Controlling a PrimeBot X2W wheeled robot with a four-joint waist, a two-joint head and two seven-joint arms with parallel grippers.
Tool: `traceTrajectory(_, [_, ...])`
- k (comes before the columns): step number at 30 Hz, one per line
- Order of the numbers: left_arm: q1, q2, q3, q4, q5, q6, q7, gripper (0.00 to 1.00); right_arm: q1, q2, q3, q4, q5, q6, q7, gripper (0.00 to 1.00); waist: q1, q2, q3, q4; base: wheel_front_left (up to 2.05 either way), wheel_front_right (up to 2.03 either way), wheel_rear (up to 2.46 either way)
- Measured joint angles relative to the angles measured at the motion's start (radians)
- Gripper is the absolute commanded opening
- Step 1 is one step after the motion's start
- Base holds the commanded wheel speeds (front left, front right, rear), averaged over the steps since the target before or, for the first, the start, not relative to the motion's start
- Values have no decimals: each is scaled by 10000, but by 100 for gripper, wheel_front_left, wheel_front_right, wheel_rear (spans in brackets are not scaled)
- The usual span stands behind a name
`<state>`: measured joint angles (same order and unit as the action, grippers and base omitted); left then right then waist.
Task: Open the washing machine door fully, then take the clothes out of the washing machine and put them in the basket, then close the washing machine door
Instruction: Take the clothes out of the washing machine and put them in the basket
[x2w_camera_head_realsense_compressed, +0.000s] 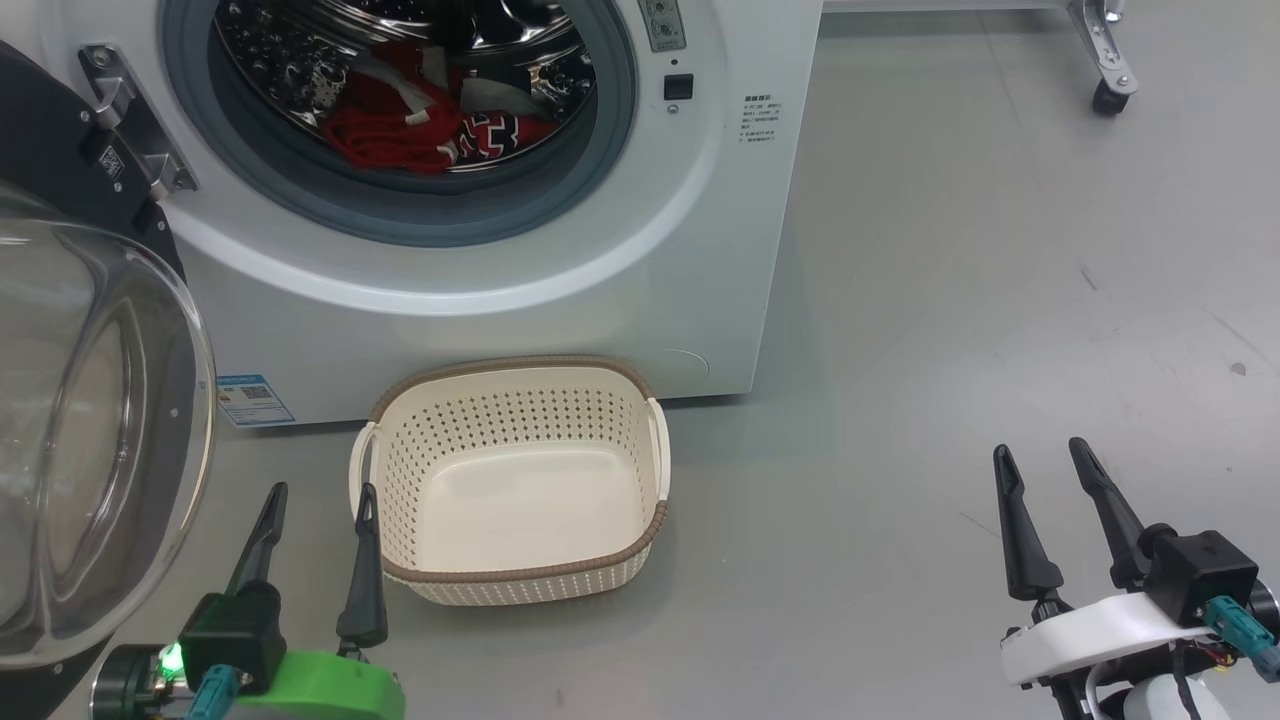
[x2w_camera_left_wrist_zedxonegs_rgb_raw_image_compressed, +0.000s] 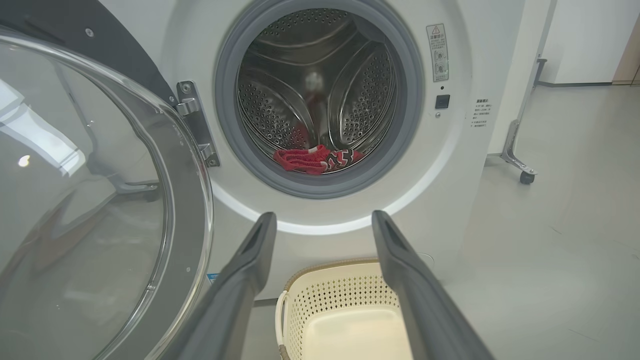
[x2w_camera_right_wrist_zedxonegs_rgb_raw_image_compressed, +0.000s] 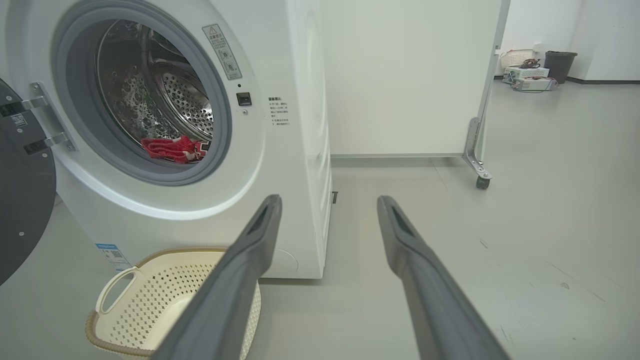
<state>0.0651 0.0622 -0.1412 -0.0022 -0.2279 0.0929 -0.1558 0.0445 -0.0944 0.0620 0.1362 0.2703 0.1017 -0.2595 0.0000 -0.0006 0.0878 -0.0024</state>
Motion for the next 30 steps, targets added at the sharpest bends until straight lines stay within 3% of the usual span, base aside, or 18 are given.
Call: traceTrajectory(30, [10,0,-29,-115,192,10,96,100,34,82,-75,-36,4,12,0,100,0,0,178,-45,87,-87,0])
